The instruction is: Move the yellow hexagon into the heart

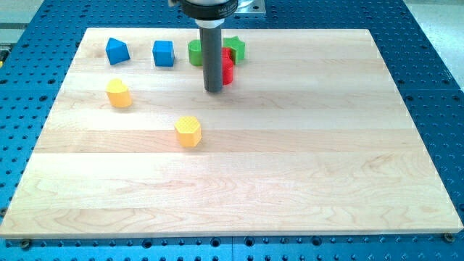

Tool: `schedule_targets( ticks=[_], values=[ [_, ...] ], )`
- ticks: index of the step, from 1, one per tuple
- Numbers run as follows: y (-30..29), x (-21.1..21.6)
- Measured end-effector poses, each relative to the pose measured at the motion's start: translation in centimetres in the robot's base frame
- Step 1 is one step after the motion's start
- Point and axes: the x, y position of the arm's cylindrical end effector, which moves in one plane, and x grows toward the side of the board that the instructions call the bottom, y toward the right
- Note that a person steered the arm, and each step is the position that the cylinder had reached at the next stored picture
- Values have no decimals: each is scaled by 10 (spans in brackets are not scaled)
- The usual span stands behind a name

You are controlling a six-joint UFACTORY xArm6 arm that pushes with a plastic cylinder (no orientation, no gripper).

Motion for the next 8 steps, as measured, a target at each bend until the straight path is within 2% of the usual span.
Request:
schedule_targets(
  ticks=[1,2,3,4,5,6,7,8],
  values=[
    [23,67],
    [15,112],
    [-46,105],
    [-83,130],
    [-85,157],
    [-120,119],
    [-122,59],
    [-109,60]
  ],
)
